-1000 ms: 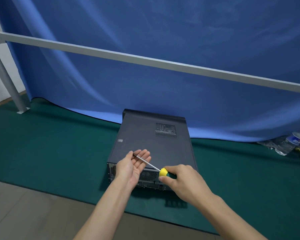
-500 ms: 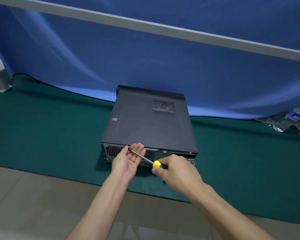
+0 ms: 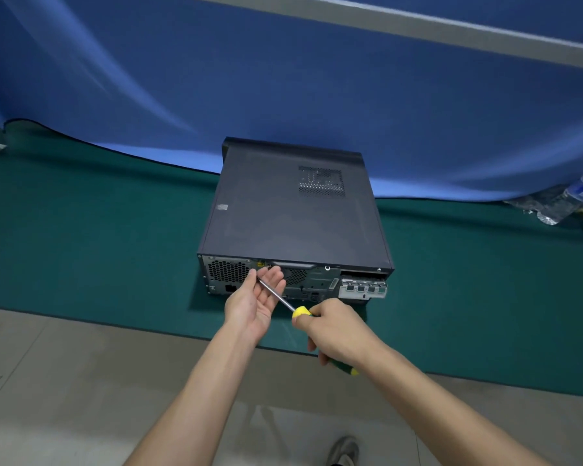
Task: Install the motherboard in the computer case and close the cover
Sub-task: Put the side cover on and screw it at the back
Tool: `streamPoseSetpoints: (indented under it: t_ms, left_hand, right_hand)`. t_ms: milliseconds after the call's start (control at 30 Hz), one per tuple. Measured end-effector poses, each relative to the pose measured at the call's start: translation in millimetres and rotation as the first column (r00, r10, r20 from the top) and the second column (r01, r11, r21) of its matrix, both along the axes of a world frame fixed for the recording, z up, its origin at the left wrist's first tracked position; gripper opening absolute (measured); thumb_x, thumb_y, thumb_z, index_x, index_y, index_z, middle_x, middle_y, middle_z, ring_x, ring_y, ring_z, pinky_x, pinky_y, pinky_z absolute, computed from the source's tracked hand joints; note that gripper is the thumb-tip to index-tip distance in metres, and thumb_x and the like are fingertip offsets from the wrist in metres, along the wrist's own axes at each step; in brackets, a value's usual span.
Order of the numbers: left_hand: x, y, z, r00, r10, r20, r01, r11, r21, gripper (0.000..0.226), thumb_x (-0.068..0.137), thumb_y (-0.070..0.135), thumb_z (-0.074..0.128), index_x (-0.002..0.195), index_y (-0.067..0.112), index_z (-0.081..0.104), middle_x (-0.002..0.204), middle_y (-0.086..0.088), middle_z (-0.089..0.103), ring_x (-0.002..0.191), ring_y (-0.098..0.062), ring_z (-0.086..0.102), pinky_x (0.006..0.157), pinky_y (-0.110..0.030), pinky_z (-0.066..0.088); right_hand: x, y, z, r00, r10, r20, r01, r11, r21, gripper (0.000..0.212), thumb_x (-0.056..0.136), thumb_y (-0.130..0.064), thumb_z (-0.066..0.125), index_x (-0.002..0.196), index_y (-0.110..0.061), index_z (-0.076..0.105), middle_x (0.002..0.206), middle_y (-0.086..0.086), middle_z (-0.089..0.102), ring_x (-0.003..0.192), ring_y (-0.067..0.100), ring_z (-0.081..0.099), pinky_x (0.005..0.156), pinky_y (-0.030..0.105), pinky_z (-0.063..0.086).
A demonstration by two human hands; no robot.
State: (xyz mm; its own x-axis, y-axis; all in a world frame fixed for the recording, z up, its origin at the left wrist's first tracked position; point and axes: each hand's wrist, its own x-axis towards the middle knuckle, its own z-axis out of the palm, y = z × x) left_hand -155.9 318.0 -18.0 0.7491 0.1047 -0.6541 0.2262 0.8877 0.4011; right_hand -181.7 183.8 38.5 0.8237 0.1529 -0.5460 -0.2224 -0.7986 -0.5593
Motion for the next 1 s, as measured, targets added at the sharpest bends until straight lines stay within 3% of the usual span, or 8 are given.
streamPoseSetpoints:
  t_ms: [200, 367, 567, 800, 1000]
  left_hand:
    - [5, 5, -11, 0.999, -0.027, -0.02, 0.027, 1.0, 0.0, 0.023, 0.099, 0.019, 0.046, 0.096, -0.002, 0.055, 0.071, -0.013, 0.072, 0.061, -0.017, 0.071, 0.049, -0.025, 0.056]
    - [11, 11, -11, 0.998, -0.06, -0.025, 0.06, 0.998, 0.023, 0.026, 0.101, 0.02, 0.043, 0.09, 0.001, 0.056, 0.074, -0.015, 0.072, 0.064, -0.021, 0.071, 0.052, -0.028, 0.057]
    - [17, 17, -9, 0.991, -0.128, -0.032, 0.129, 0.99, 0.052, 0.022, 0.101, 0.013, 0.039, 0.095, -0.001, 0.055, 0.074, -0.015, 0.072, 0.064, -0.022, 0.071, 0.051, -0.029, 0.057]
    - [22, 19, -8, 0.988, -0.152, -0.033, 0.155, 0.982, 0.112, 0.022, 0.1, 0.011, 0.042, 0.092, -0.003, 0.056, 0.071, -0.015, 0.072, 0.062, -0.021, 0.071, 0.052, -0.028, 0.057]
    - [27, 22, -6, 0.983, -0.174, -0.059, 0.182, 0.969, 0.165, 0.022, 0.1, 0.01, 0.043, 0.089, -0.004, 0.056, 0.072, -0.016, 0.071, 0.06, -0.021, 0.071, 0.051, -0.028, 0.057]
  right_hand:
    - [-11, 10, -20, 0.997, -0.072, 0.004, 0.072, 0.996, 0.047, 0.033, 0.095, -0.037, 0.048, 0.088, -0.008, 0.061, 0.08, 0.009, 0.07, 0.05, 0.018, 0.057, 0.058, 0.028, 0.048]
    - [-20, 22, -38, 0.989, -0.144, 0.047, 0.139, 0.986, 0.093, 0.034, 0.097, -0.039, 0.045, 0.09, -0.009, 0.059, 0.088, 0.01, 0.068, 0.079, 0.033, 0.066, 0.071, 0.037, 0.053]
    - [-28, 37, -50, 0.973, -0.218, 0.077, 0.204, 0.967, 0.154, 0.03, 0.098, -0.037, 0.044, 0.079, -0.015, 0.051, 0.084, 0.01, 0.066, 0.077, 0.034, 0.065, 0.071, 0.036, 0.052]
    - [-29, 45, -54, 0.958, -0.286, 0.035, 0.269, 0.931, 0.245, 0.03, 0.098, -0.036, 0.044, 0.09, -0.011, 0.059, 0.078, 0.006, 0.061, 0.08, 0.035, 0.065, 0.063, 0.034, 0.047]
    - [-30, 55, -53, 0.942, -0.336, 0.009, 0.32, 0.903, 0.289, 0.03, 0.098, -0.035, 0.045, 0.089, -0.011, 0.059, 0.082, 0.009, 0.063, 0.082, 0.035, 0.065, 0.07, 0.038, 0.051]
